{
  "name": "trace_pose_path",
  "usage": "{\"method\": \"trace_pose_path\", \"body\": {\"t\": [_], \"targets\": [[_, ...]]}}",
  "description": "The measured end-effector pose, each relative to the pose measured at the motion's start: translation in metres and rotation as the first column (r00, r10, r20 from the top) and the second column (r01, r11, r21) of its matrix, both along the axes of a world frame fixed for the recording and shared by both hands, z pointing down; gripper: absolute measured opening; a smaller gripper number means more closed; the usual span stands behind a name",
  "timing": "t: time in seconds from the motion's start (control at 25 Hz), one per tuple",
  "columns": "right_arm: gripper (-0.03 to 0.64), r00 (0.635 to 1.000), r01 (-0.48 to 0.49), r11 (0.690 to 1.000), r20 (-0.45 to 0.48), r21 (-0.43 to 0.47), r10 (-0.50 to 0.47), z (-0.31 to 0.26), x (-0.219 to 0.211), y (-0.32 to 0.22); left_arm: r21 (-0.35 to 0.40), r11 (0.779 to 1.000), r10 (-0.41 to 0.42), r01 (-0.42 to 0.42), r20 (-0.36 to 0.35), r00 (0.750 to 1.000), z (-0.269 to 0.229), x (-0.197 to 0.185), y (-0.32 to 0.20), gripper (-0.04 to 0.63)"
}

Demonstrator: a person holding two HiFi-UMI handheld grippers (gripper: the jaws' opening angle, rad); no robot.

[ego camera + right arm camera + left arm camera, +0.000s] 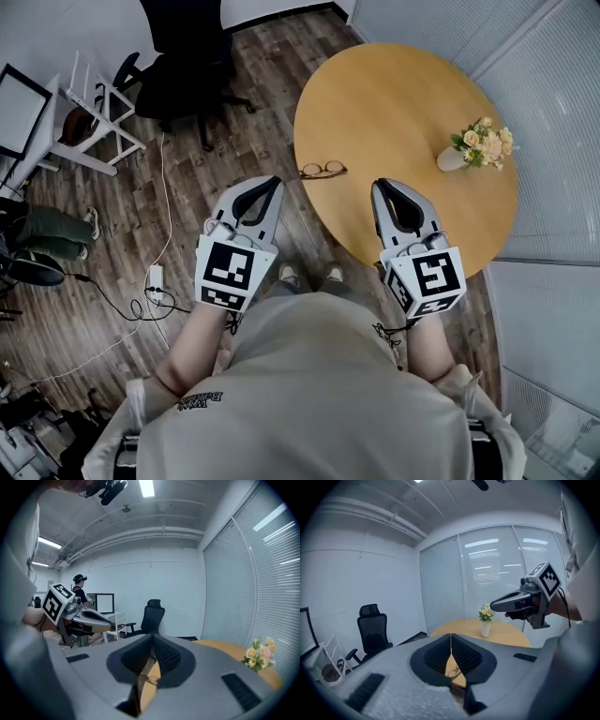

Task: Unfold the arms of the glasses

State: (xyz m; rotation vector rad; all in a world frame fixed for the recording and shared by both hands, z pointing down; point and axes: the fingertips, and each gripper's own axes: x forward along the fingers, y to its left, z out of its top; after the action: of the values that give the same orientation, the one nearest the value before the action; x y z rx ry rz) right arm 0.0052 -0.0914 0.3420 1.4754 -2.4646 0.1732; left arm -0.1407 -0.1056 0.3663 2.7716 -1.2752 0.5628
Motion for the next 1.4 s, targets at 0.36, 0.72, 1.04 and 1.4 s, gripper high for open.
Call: {"method": "trace_pose_path", "body": {"t": [0.36,0.72,1.04,1.4], "targets": [[0.040,0.999,0.034,0.999,0.015,-0.015,-0.034,0.007,0.022,-0.022,-0.035,0.999,-0.001,0.002,0.032,0.999,0.012,0.030,-0.015,0.025],[0.040,0.999,0.033,0.998,0.027,-0.059,-0.032,0.034,0.049,-0.040,-0.127,0.990,0.079,-0.060,0.157,0.984,0.070,0.068,-0.035,0.026],[0.040,1.000,0.017,0.994,0.026,-0.105,-0.015,0.053,0.067,-0.059,-0.221,0.972,0.142,-0.084,0.260,0.955,0.128,0.090,-0.060,0.038],[0.040,1.000,-0.012,0.991,0.025,-0.134,0.015,0.068,0.083,-0.076,-0.310,0.947,0.218,-0.087,0.418,0.882,0.215,0.093,-0.077,0.100]]}}
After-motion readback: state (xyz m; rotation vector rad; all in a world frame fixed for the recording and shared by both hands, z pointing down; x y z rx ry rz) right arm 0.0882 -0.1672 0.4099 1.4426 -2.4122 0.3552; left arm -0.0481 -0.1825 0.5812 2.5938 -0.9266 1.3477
